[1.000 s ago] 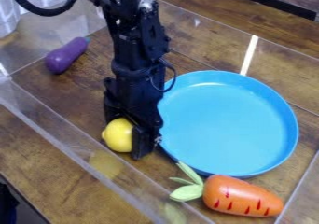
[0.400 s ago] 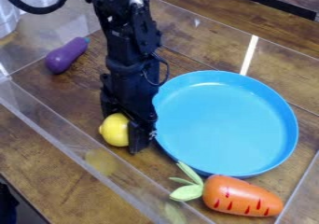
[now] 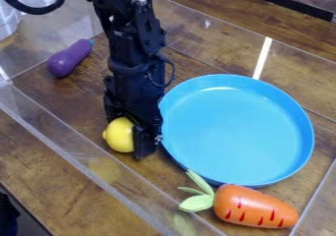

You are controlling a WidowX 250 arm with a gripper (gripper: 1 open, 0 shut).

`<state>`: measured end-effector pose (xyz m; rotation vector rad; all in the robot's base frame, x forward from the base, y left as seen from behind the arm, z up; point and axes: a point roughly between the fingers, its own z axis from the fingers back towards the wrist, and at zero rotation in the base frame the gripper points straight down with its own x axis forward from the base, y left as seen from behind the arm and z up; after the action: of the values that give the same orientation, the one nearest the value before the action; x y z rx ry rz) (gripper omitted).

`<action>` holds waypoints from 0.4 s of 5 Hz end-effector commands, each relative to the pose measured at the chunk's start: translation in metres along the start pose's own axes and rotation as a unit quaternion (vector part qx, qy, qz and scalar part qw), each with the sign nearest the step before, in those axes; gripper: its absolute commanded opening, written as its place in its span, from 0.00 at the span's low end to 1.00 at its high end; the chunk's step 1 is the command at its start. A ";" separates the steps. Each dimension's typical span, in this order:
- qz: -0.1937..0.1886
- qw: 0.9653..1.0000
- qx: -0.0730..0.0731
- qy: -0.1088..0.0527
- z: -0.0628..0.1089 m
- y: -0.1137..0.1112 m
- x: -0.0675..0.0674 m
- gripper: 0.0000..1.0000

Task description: Put the lemon on the blue tray

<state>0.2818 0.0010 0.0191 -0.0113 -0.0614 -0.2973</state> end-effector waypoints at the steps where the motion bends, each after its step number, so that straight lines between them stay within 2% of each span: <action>1: 0.009 1.000 -0.002 -0.004 0.001 0.010 -0.001 0.00; 2: 0.008 1.000 -0.005 -0.003 0.001 0.010 -0.002 0.00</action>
<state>0.2810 0.0035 0.0187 -0.0246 -0.0586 -0.3108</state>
